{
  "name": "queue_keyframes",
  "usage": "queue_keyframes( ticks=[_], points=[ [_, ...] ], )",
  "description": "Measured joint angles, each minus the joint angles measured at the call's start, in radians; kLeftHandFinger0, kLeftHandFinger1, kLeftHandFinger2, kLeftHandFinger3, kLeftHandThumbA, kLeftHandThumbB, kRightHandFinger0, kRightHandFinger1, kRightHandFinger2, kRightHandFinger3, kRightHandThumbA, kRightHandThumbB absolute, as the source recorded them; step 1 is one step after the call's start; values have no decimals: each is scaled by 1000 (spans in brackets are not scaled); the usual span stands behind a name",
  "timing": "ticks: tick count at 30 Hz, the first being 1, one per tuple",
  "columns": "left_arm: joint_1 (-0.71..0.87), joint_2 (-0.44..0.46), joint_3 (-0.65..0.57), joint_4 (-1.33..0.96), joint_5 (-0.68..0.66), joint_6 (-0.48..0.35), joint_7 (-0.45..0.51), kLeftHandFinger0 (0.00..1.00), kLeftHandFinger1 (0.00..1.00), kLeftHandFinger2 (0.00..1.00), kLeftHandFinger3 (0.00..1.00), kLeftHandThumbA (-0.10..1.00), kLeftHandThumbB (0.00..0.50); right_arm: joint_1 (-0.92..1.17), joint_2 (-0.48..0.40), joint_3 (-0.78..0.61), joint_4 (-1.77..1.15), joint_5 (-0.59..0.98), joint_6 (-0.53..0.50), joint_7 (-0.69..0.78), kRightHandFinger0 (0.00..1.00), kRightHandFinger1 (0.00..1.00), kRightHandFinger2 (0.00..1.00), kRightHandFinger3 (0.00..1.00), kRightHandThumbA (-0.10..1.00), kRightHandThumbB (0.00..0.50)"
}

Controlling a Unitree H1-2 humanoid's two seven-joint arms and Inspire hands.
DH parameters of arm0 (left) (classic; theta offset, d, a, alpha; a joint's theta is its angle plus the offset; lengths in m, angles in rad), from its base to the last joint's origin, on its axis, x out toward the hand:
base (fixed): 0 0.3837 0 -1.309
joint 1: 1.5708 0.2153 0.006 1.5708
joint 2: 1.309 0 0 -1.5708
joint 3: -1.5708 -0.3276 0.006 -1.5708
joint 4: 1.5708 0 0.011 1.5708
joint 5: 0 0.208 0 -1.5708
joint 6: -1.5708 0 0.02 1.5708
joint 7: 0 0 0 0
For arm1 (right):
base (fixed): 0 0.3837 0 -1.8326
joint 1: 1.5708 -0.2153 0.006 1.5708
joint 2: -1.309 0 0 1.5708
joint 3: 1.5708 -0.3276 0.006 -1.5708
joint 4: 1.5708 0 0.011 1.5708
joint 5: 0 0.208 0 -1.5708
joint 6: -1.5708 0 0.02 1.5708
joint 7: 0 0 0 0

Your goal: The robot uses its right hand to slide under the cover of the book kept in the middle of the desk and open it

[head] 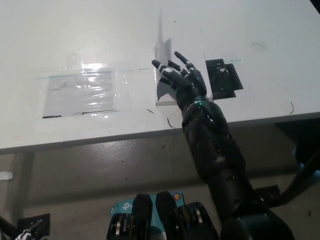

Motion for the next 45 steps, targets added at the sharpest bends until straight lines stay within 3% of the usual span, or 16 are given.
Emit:
queue_keyframes(
  ticks=[2, 5, 7, 9, 11, 13, 18, 23, 27, 28, 30, 36, 38, 42, 44, 45],
  points=[
    [-1, 6, -6, 0, 3, 2, 1, 665, 598, 669, 732, 872, 203, -19, 0, 12, 18, -10, 0, 0, 371, 485, 546, 790, 1000, 270],
    [-4, 11, -14, -2, 7, 7, 5, 699, 599, 653, 721, 861, 192, -54, -4, 52, 46, -36, -1, 2, 420, 496, 541, 817, 1000, 267],
    [-9, 10, -18, -2, 7, 9, 7, 700, 602, 649, 720, 859, 185, -82, -9, 92, 76, -60, -3, 10, 386, 473, 527, 820, 1000, 284],
    [-14, 9, -23, -3, 7, 13, 8, 720, 609, 645, 724, 866, 187, -97, -11, 120, 94, -79, -6, 19, 456, 514, 549, 828, 1000, 282],
    [-22, 10, -29, -5, 8, 14, 8, 667, 591, 626, 704, 865, 197, -103, -16, 153, 115, -102, -16, 32, 532, 586, 615, 847, 1000, 267],
    [-29, 10, -32, -7, 10, 16, 9, 633, 559, 608, 693, 846, 204, -104, -22, 181, 154, -122, -29, 40, 501, 539, 582, 811, 1000, 265],
    [-45, 10, -41, -17, 18, 22, 16, 627, 580, 620, 691, 848, 207, -104, -40, 252, 282, -181, -66, 49, 463, 541, 566, 824, 1000, 275],
    [-61, 10, -54, -22, 29, 33, 17, 630, 570, 620, 701, 845, 222, -106, -54, 290, 345, -226, -117, 59, 373, 461, 534, 865, 1000, 265],
    [-69, 10, -69, -27, 34, 38, 18, 632, 575, 628, 701, 821, 217, -106, -62, 299, 370, -250, -152, 68, 389, 464, 515, 875, 1000, 254],
    [-70, 10, -70, -27, 35, 39, 18, 621, 565, 601, 689, 822, 215, -106, -63, 300, 375, -253, -156, 68, 437, 489, 527, 886, 1000, 259],
    [-73, 10, -74, -27, 38, 41, 19, 640, 569, 607, 696, 816, 200, -106, -62, 300, 389, -264, -168, 69, 412, 430, 494, 863, 1000, 254],
    [-75, 10, -75, -27, 42, 43, 27, 619, 555, 600, 688, 799, 204, -111, -62, 299, 420, -283, -198, 69, 381, 406, 476, 845, 1000, 258],
    [-75, 10, -74, -27, 43, 43, 30, 606, 553, 592, 690, 791, 205, -113, -62, 298, 425, -288, -201, 69, 453, 491, 532, 893, 1000, 253],
    [-73, 10, -72, -26, 43, 43, 32, 608, 561, 598, 697, 813, 189, -111, -58, 268, 412, -286, -196, 73, 445, 514, 578, 891, 1000, 223],
    [-71, 10, -70, -25, 43, 42, 32, 584, 531, 578, 662, 798, 202, -110, -53, 234, 391, -275, -187, 76, 382, 537, 616, 908, 1000, 211],
    [-70, 9, -67, -25, 43, 42, 32, 582, 529, 575, 656, 801, 197, -105, -48, 203, 364, -261, -173, 80, 380, 558, 625, 915, 1000, 229]
  ],
)
